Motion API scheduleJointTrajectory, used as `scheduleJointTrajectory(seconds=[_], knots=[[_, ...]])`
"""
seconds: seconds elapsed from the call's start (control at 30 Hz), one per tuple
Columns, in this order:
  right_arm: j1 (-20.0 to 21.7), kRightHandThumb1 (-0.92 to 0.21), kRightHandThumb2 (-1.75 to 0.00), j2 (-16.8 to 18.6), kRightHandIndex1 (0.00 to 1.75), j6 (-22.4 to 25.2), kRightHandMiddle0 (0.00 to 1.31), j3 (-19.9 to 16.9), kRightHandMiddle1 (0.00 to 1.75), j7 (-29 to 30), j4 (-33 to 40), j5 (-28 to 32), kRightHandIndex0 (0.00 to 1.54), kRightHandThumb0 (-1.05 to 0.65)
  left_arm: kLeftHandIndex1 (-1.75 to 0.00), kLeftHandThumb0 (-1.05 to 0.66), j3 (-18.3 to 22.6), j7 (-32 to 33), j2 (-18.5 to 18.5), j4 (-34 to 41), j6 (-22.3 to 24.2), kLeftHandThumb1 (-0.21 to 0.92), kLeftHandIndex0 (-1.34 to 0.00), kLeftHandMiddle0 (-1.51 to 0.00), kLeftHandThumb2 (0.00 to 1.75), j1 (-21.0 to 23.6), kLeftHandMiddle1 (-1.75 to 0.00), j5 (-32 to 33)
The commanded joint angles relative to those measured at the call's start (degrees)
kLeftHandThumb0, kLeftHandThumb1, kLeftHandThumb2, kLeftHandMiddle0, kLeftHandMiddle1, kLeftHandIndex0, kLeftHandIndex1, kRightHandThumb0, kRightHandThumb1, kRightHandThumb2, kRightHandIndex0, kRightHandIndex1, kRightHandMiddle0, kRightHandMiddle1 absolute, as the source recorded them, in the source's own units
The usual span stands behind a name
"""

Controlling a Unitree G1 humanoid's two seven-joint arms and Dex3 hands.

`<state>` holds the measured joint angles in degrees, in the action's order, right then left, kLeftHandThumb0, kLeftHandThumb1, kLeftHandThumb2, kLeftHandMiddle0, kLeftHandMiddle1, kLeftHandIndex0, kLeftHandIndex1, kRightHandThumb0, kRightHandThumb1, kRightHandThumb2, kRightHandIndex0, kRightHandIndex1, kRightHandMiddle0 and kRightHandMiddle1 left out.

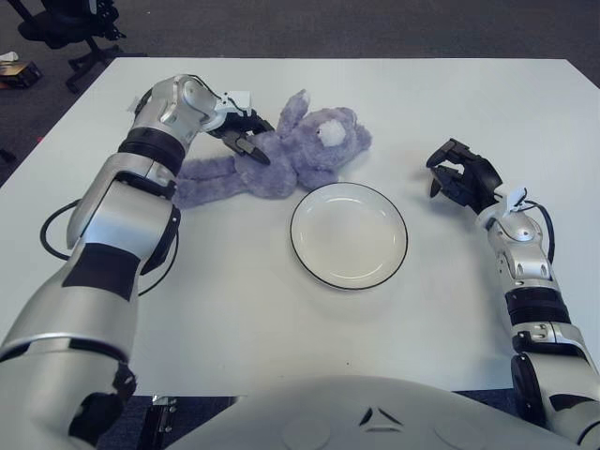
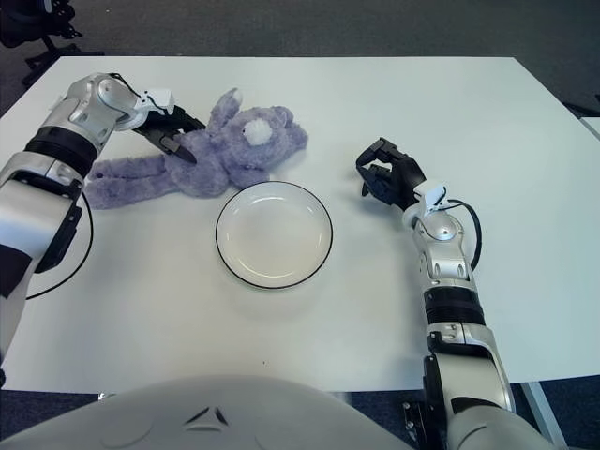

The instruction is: Put the doll into the plate.

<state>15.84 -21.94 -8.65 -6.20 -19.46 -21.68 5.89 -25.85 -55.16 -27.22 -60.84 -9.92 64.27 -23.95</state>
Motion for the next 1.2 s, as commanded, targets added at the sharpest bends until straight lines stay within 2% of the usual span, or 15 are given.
scheduleJointTrajectory(seconds=[0.0, 0.03, 0.07, 0.17, 0.3, 0.33, 0.37, 0.47, 0.57, 0.67, 0.8, 0.93, 1.17], knots=[[-2.33, -0.92, -0.38, -0.55, 1.60, 2.43, 0.35, 0.23, 1.59, -0.85, -1.03, -0.56, 0.79, -0.35, -0.87, -0.44, -1.95, 7.65, -0.67, -2.60, -5.23, 0.88, -0.71, -0.64, 0.06, -8.21, -1.17, -3.26], [-2.35, -0.92, -0.38, -0.55, 1.60, 2.49, 0.35, 0.21, 1.59, -0.86, -0.97, -0.55, 0.79, -0.35, -1.02, -0.42, -2.10, 8.52, -0.78, -2.78, -6.13, 0.85, -0.70, -0.66, 0.15, -8.30, -1.38, -3.39], [-2.36, -0.92, -0.38, -0.54, 1.60, 2.55, 0.35, 0.20, 1.59, -0.87, -0.92, -0.55, 0.79, -0.35, -1.13, -0.41, -2.24, 9.22, -0.85, -3.02, -6.87, 0.80, -0.69, -0.68, 0.28, -8.33, -1.51, -3.46], [-2.38, -0.92, -0.38, -0.52, 1.61, 2.64, 0.35, 0.14, 1.59, -0.91, -0.84, -0.58, 0.79, -0.35, -1.27, -0.40, -2.59, 10.34, -0.88, -3.78, -8.01, 0.72, -0.67, -0.70, 0.45, -8.23, -1.67, -3.45], [-2.40, -0.92, -0.38, -0.50, 1.61, 2.72, 0.35, 0.11, 1.59, -0.94, -0.77, -0.60, 0.79, -0.35, -1.32, -0.39, -2.84, 10.95, -0.83, -4.54, -8.71, 0.68, -0.67, -0.71, 0.52, -8.02, -1.73, -3.42], [-2.45, -0.92, -0.38, -0.48, 1.61, 2.93, 0.35, 0.08, 1.59, -0.87, -0.60, -0.58, 0.79, -0.35, -1.33, -0.39, -3.04, 13.89, -1.37, -4.01, -10.70, 0.68, -0.67, -0.71, 0.53, -8.61, -1.73, -4.06], [-2.49, -0.92, -0.38, -0.44, 1.61, 3.18, 0.35, 0.05, 1.59, -0.80, -0.42, -0.54, 0.79, -0.35, -1.48, -0.40, -2.95, 17.13, -1.90, -3.11, -12.10, 0.60, -0.60, -0.70, 0.74, -9.46, -1.74, -4.51], [-2.55, -0.92, -0.37, -0.37, 1.62, 3.68, 0.35, -0.03, 1.58, -0.69, -0.12, -0.44, 0.79, -0.35, -1.66, -0.11, -1.93, 23.27, -3.01, -0.06, -12.85, 0.52, -0.63, -0.76, 0.73, -11.92, -1.74, -4.83], [-2.59, -0.92, -0.37, -0.33, 1.62, 3.95, 0.35, -0.11, 1.58, -0.68, 0.02, -0.47, 0.79, -0.35, -1.72, 0.02, -1.73, 25.60, -3.28, 0.70, -13.18, 0.45, -0.66, -0.84, 0.85, -12.74, -1.75, -4.86], [-2.61, -0.92, -0.37, -0.27, 1.63, 4.11, 0.35, -0.19, 1.58, -0.71, 0.15, -0.54, 0.79, -0.35, -1.74, 0.07, -1.87, 26.16, -3.37, 1.00, -13.17, 0.42, -0.67, -0.86, 0.90, -12.97, -1.75, -4.86], [-2.63, -0.92, -0.37, -0.21, 1.63, 4.22, 0.35, -0.29, 1.58, -0.76, 0.24, -0.62, 0.79, -0.35, -1.74, 0.09, -1.97, 26.40, -3.44, 1.23, -13.10, 0.41, -0.68, -0.87, 0.92, -13.10, -1.75, -4.83], [-2.49, -0.92, -0.37, -0.21, 1.63, 4.17, 0.35, -0.33, 1.58, -0.85, -0.29, -0.66, 0.79, -0.35, -1.75, 0.10, -2.61, 31.11, -3.48, 0.19, -16.38, 0.40, -0.68, -0.87, 0.99, -13.27, -1.75, -6.30], [-2.42, -0.92, -0.38, -0.24, 1.64, 4.11, 0.35, -0.38, 1.59, -0.94, -0.51, -0.64, 0.79, -0.35, -1.75, 0.11, -3.13, 34.07, -3.46, -0.85, -18.49, 0.40, -0.67, -0.87, 1.03, -13.04, -1.75, -7.80]])
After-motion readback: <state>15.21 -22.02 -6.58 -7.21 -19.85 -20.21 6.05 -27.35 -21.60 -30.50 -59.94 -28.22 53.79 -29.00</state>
